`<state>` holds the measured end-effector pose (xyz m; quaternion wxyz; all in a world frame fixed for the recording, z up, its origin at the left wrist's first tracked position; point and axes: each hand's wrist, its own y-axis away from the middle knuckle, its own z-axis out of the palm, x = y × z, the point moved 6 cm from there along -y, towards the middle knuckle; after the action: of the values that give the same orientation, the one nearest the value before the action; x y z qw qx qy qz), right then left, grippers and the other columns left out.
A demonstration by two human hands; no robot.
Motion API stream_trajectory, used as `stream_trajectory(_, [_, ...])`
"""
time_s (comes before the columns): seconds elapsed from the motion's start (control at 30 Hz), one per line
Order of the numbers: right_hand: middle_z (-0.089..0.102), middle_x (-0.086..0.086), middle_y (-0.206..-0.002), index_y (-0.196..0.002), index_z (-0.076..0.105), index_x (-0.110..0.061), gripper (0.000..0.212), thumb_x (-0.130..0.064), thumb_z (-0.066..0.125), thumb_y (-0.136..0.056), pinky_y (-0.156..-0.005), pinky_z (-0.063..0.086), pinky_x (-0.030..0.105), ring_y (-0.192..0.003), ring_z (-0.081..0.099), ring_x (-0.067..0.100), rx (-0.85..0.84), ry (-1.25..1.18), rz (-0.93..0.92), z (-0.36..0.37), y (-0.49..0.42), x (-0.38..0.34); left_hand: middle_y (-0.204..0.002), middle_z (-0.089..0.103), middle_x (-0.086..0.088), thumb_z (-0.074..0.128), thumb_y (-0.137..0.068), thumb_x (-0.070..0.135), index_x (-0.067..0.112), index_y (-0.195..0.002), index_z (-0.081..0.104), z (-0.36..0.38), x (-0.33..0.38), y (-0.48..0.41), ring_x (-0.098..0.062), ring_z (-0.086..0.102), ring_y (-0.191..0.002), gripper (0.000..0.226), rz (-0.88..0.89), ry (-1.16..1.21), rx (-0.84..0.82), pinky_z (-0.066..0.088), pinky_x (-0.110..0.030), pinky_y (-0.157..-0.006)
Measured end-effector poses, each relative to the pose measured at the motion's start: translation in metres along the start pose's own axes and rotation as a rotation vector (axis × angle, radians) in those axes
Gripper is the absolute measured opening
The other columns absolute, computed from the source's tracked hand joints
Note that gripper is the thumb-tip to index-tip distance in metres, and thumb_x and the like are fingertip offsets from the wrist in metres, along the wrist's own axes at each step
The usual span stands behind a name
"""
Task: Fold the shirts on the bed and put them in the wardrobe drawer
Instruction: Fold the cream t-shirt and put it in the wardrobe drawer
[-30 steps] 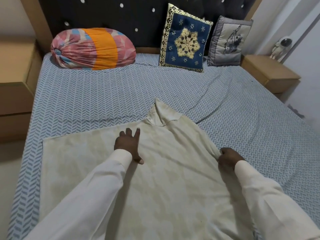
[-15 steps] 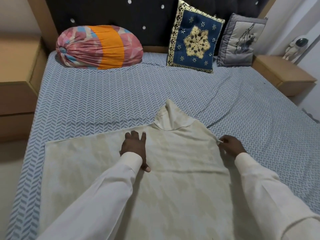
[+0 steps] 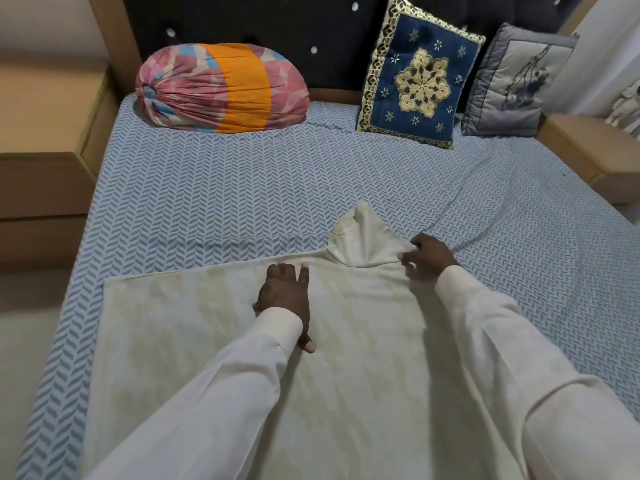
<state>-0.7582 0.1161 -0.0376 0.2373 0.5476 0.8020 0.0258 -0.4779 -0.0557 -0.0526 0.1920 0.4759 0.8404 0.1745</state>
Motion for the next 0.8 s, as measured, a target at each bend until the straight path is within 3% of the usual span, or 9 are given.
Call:
stream_trajectory(0.13, [0.061, 0.005, -0.076, -0.078, 0.062, -0.012, 0.015, -0.01, 0.076, -0.071, -0.059, 0.038, 0.025, -0.079, 0.058, 0.023, -0.106, 0.049, -0.032, -0.016, -0.009, -0.012, -0.15, 0.015, -0.015, 0.087, -0.044, 0.066, 0.016, -0.15, -0.022, -0.003, 0.002, -0.002, -0.036, 0.019, -0.133, 0.16, -0.023, -0.013, -0.019, 0.055, -0.041, -0.077])
stream_trajectory(0.2, [0.059, 0.002, -0.077, -0.076, 0.057, -0.018, 0.025, -0.011, 0.079, -0.066, -0.061, 0.039, 0.026, -0.081, 0.056, 0.022, -0.157, 0.094, -0.003, -0.019, -0.015, -0.014, -0.149, 0.015, -0.015, 0.088, -0.045, 0.065, 0.016, -0.15, -0.023, -0.002, 0.002, -0.003, -0.036, 0.018, -0.134, 0.16, -0.025, 0.0, -0.022, 0.056, -0.042, -0.077])
stream_trajectory(0.3, [0.065, 0.004, -0.095, -0.097, 0.063, -0.019, 0.046, -0.026, 0.086, -0.057, -0.078, 0.049, 0.03, -0.094, 0.06, 0.025, -0.321, 0.206, 0.07, -0.014, -0.018, -0.011, -0.149, 0.015, -0.016, 0.087, -0.049, 0.063, 0.017, -0.151, -0.02, -0.003, 0.002, -0.002, -0.038, 0.019, -0.134, 0.156, -0.027, 0.006, -0.011, 0.058, -0.043, -0.077])
stream_trajectory(0.37, [0.066, 0.009, -0.093, -0.096, 0.069, -0.013, 0.06, -0.035, 0.083, -0.043, -0.075, 0.048, 0.029, -0.091, 0.062, 0.025, -0.188, 0.093, 0.104, -0.022, -0.026, -0.005, -0.149, 0.015, -0.016, 0.087, -0.051, 0.06, 0.017, -0.152, -0.018, -0.003, 0.001, -0.002, -0.038, 0.02, -0.134, 0.152, -0.036, 0.028, -0.007, 0.058, -0.044, -0.076])
stream_trajectory(0.43, [0.068, 0.012, -0.094, -0.093, 0.07, -0.012, 0.06, -0.039, 0.077, -0.04, -0.08, 0.05, 0.034, -0.095, 0.066, 0.029, 0.086, -0.056, 0.199, -0.034, -0.03, 0.008, -0.149, 0.016, -0.016, 0.087, -0.053, 0.059, 0.017, -0.152, -0.018, -0.002, 0.001, -0.003, -0.038, 0.021, -0.133, 0.15, -0.036, 0.023, -0.005, 0.059, -0.043, -0.073])
stream_trajectory(0.53, [0.057, 0.018, -0.125, -0.117, 0.059, -0.014, 0.046, -0.031, 0.069, -0.075, -0.099, 0.044, 0.046, -0.121, 0.052, 0.037, 0.32, 0.122, 0.282, -0.033, -0.018, 0.007, -0.148, 0.016, -0.017, 0.087, -0.048, 0.064, 0.016, -0.152, -0.018, -0.004, 0.002, -0.001, -0.038, 0.021, -0.134, 0.155, -0.03, 0.0, -0.015, 0.059, -0.042, -0.069])
stream_trajectory(0.67, [0.064, 0.014, -0.105, -0.099, 0.06, -0.018, 0.024, -0.031, 0.062, -0.079, -0.086, 0.046, 0.039, -0.103, 0.06, 0.033, 0.457, 0.021, -0.023, -0.016, 0.005, -0.045, -0.148, 0.016, -0.016, 0.087, -0.045, 0.066, 0.015, -0.152, -0.018, -0.006, 0.002, 0.0, -0.038, 0.02, -0.134, 0.158, -0.034, -0.012, -0.022, 0.059, -0.042, -0.071])
stream_trajectory(0.73, [0.07, 0.006, -0.091, -0.092, 0.061, -0.022, 0.019, -0.037, 0.062, -0.08, -0.08, 0.048, 0.035, -0.094, 0.064, 0.028, 0.291, 0.008, -0.195, 0.011, 0.009, -0.073, -0.147, 0.017, -0.016, 0.087, -0.041, 0.068, 0.015, -0.151, -0.019, -0.004, 0.002, 0.0, -0.037, 0.021, -0.133, 0.161, -0.03, -0.01, -0.02, 0.059, -0.042, -0.07])
stream_trajectory(0.8, [0.068, 0.004, -0.093, -0.099, 0.063, -0.026, 0.022, -0.04, 0.061, -0.081, -0.081, 0.046, 0.034, -0.098, 0.062, 0.028, 0.066, 0.081, -0.344, 0.039, 0.014, -0.095, -0.147, 0.018, -0.015, 0.087, -0.044, 0.066, 0.016, -0.151, -0.019, -0.004, 0.001, -0.002, -0.036, 0.023, -0.131, 0.159, -0.037, -0.009, -0.007, 0.059, -0.04, -0.067])
